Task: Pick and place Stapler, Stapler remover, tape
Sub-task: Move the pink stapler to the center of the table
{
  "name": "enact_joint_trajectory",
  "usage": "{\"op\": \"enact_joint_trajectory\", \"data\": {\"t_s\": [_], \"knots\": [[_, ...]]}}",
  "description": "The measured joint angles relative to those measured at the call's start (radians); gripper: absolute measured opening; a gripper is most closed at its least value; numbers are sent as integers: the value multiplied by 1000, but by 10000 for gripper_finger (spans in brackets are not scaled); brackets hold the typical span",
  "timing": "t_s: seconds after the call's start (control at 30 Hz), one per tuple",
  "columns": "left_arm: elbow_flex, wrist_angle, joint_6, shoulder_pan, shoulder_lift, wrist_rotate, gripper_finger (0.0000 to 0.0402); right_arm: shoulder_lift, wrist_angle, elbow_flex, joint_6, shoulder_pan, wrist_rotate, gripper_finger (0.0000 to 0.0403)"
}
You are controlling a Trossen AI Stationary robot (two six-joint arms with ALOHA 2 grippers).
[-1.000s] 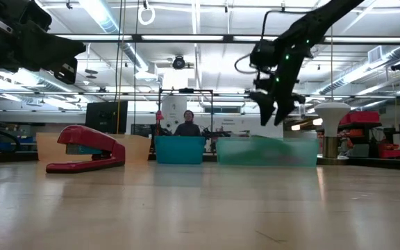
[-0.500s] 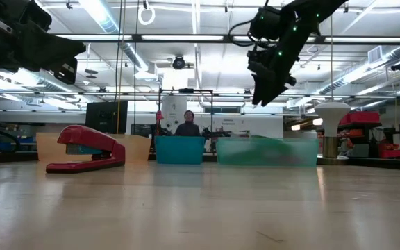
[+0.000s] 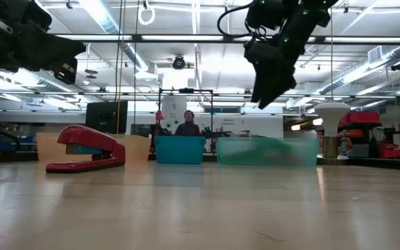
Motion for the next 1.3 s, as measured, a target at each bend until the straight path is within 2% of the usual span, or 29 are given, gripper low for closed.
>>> {"op": "enact_joint_trajectory", "data": {"t_s": [0.13, 0.37, 0.57, 0.8, 1.3], "knots": [[0, -1, 0, 0, 0, 0, 3, -44, -16, -58, 67, 25, -44, 236], [0, 0, -1, 0, 0, 0, 3, -157, -36, -196, 161, 74, -58, 236], [0, 0, 0, 0, 0, 0, 3, -198, -91, -261, 183, 130, -65, 236], [0, 0, 0, 0, 0, 0, 3, -198, -152, -265, 207, 181, -103, 236], [0, 0, -1, 0, 0, 0, 3, -198, -361, -161, 515, 306, -110, 236]]}}
